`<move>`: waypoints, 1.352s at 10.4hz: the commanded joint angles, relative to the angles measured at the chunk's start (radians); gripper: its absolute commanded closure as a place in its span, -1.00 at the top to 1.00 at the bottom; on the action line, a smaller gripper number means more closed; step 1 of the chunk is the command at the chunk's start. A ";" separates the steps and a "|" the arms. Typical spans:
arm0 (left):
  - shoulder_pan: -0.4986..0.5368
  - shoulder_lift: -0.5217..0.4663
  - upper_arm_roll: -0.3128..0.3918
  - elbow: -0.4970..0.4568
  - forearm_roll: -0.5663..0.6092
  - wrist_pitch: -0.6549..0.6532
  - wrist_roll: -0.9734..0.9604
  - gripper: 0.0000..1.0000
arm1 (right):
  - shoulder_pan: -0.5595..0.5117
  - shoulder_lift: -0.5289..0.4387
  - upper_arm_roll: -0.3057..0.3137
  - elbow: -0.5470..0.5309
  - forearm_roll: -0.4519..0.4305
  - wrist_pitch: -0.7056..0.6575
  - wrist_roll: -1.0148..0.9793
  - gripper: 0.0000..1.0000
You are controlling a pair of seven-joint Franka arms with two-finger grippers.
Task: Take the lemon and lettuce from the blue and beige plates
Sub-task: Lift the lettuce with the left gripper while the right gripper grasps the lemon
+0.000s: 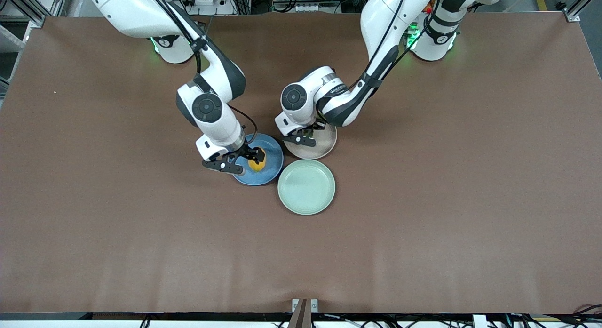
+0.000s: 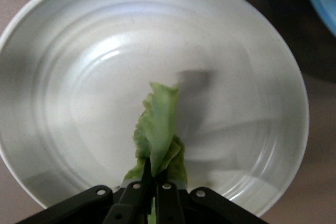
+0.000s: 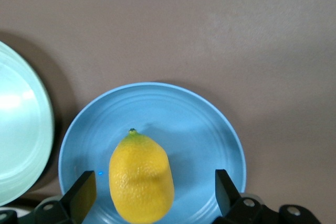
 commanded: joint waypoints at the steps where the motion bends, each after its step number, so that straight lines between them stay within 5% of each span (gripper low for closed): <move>1: -0.006 -0.009 0.004 0.006 0.025 -0.002 -0.051 -1.00 | 0.008 0.035 0.021 0.010 -0.045 0.014 0.075 1.00; 8: 0.055 -0.155 0.014 0.023 0.013 -0.084 -0.051 -1.00 | 0.032 0.114 0.032 0.015 -0.180 0.053 0.202 1.00; 14: 0.250 -0.206 0.018 0.056 0.028 -0.147 -0.004 -1.00 | 0.034 0.173 0.032 0.025 -0.261 0.084 0.257 1.00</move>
